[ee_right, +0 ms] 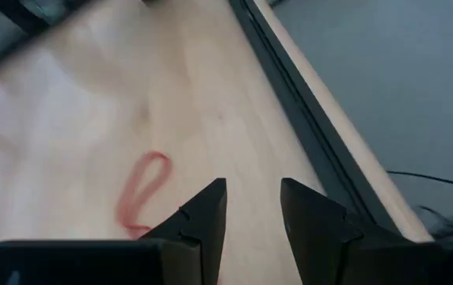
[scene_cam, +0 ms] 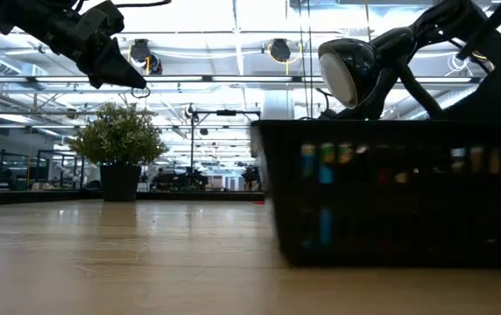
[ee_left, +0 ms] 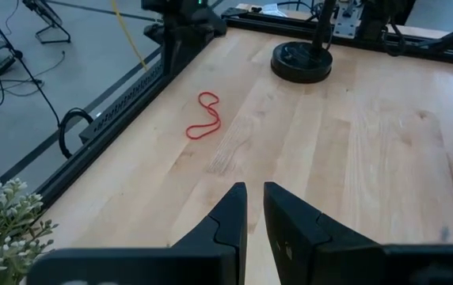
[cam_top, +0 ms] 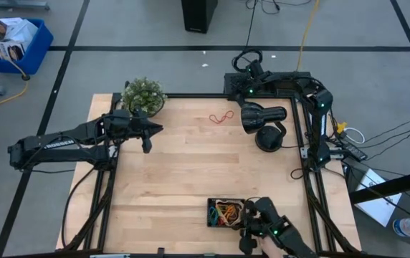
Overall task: Pick and place rubber bands into bin
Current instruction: Put the red rubber band into the black bin
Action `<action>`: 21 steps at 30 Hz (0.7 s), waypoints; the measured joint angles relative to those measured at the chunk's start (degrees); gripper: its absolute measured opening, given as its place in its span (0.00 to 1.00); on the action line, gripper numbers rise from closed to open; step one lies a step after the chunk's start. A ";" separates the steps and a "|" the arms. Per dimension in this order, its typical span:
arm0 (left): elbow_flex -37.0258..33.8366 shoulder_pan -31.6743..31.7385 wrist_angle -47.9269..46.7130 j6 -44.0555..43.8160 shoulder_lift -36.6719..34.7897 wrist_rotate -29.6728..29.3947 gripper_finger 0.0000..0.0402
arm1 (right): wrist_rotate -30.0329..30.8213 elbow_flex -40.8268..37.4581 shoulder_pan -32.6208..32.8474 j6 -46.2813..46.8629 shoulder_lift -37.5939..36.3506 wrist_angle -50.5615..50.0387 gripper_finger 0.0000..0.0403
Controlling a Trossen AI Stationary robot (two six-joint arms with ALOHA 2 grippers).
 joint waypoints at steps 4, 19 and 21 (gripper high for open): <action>0.00 0.00 0.00 0.00 0.00 0.00 0.13 | 2.48 0.00 1.16 -4.07 0.47 -0.40 0.29; 0.00 0.00 0.04 2.19 0.00 -0.02 0.13 | 1.22 0.02 2.07 -9.45 0.09 -8.50 0.31; 0.00 0.00 0.26 2.89 0.00 -0.06 0.13 | 1.22 0.02 2.51 -9.87 0.09 -7.73 0.32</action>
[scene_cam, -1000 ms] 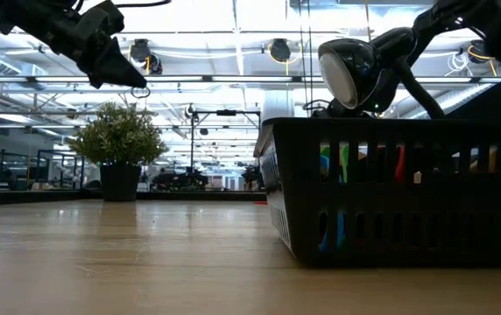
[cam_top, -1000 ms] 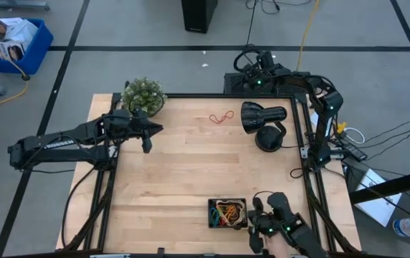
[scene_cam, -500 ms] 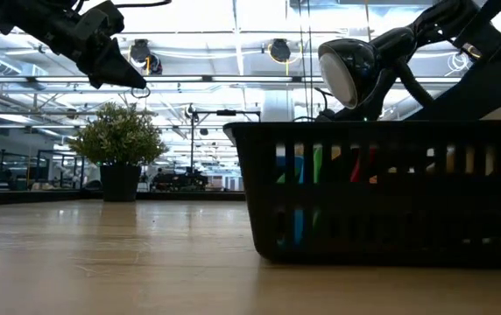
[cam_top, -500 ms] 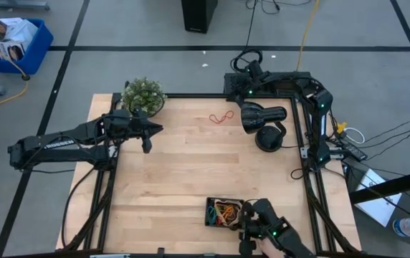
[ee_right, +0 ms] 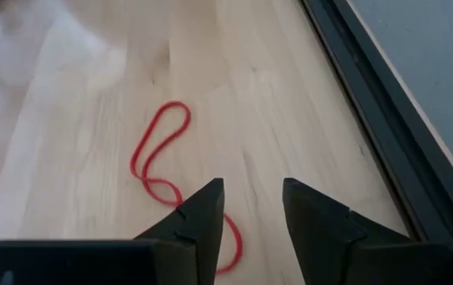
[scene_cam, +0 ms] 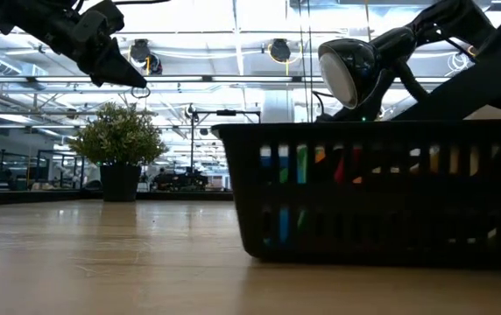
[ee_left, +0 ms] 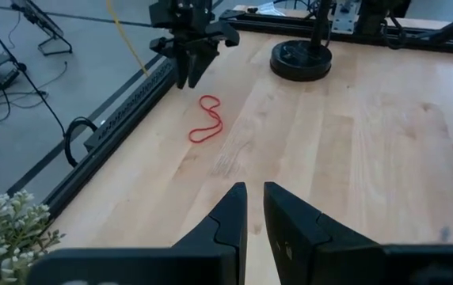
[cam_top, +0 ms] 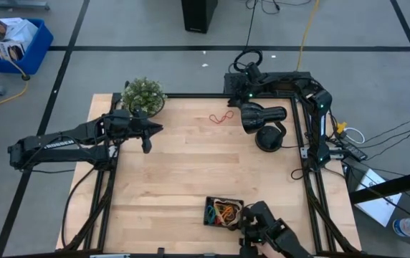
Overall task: Pick and place rubber bands into bin
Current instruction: Put the red rubber band into the black bin
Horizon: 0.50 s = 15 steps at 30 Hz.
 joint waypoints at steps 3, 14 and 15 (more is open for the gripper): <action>0.00 0.00 0.11 0.12 0.00 -0.38 0.13 | -0.03 0.00 0.18 0.72 0.00 0.86 0.32; 0.00 0.00 0.19 0.52 0.02 -0.49 0.13 | -0.02 0.00 0.03 1.29 0.00 0.83 0.39; 0.00 0.00 0.20 0.39 0.02 -0.49 0.13 | -0.02 0.00 0.03 1.51 0.00 0.81 0.39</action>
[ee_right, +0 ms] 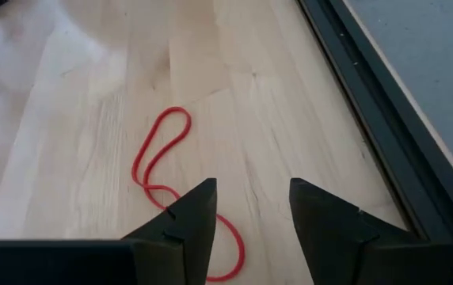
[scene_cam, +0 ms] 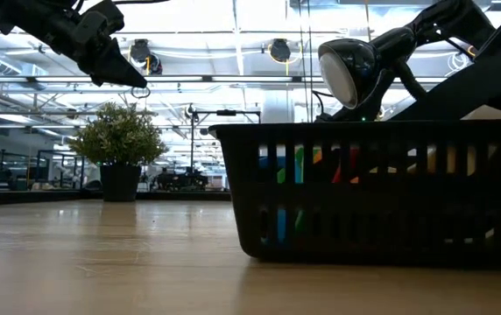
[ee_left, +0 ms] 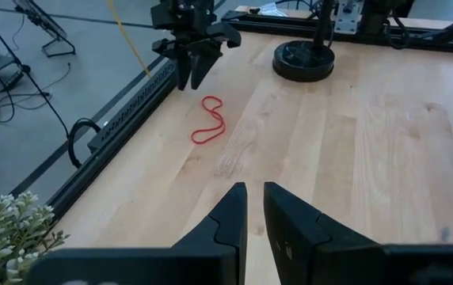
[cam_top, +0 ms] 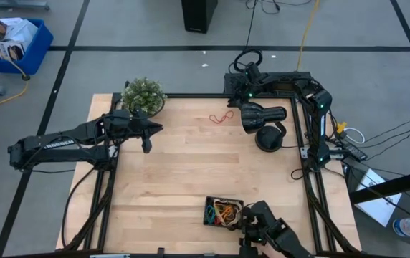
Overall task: Pick and place rubber bands into bin
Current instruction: Put the red rubber band into the black bin
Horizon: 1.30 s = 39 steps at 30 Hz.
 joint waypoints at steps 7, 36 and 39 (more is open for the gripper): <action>0.00 0.00 0.33 0.13 0.00 -0.03 0.13 | 0.02 0.00 0.17 2.91 0.00 -0.06 0.38; 0.00 0.01 0.90 -1.64 -0.02 -0.92 0.20 | 25.53 0.08 7.96 -17.32 -2.87 -9.93 0.63; 0.00 0.00 0.88 -1.31 -0.02 -0.92 0.20 | 25.42 0.02 8.20 -15.75 -3.09 -10.18 0.63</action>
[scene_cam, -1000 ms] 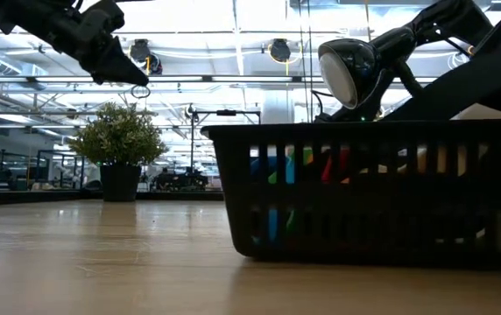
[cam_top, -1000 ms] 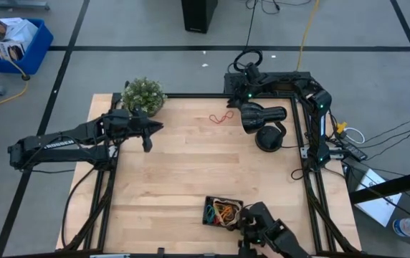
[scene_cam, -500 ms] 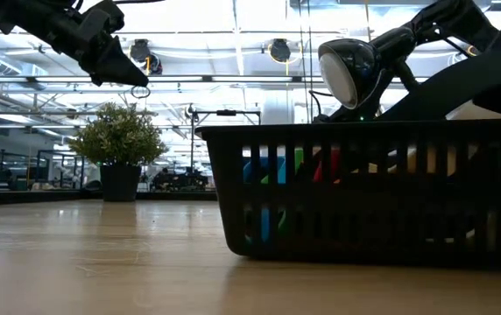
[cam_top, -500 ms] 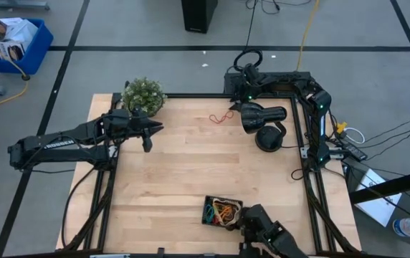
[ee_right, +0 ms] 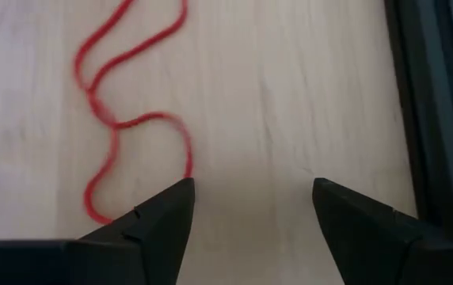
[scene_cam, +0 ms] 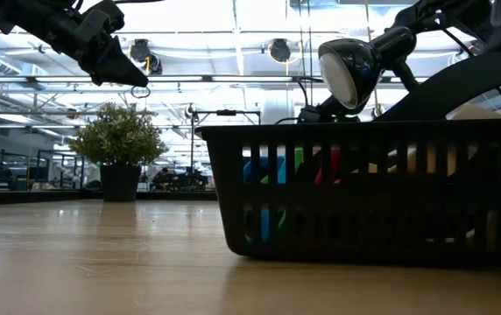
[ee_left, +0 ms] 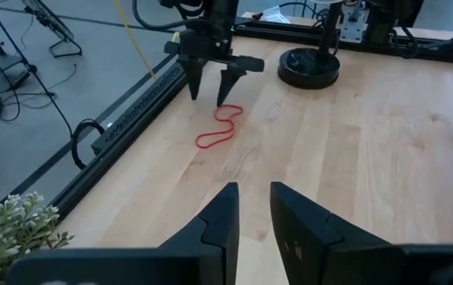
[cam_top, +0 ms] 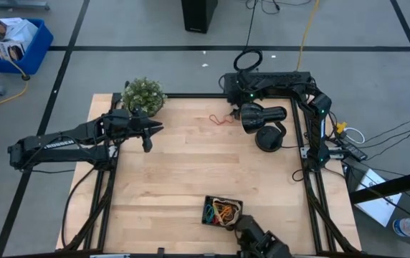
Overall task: Pick and place rubber bands into bin
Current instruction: Put the red rubber band into the black bin
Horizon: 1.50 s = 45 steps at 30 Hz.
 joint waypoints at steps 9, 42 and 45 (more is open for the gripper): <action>0.00 0.00 -0.03 0.10 0.00 0.00 0.20 | -1.43 0.00 -0.39 4.73 -0.01 0.69 0.63; 0.00 0.00 0.10 -0.05 7.98 0.04 0.20 | 4.85 0.07 6.40 4.84 -0.16 -2.68 0.63; 0.00 0.00 0.10 -0.14 7.98 0.04 0.20 | 4.86 0.07 6.41 5.09 -0.16 -3.45 0.63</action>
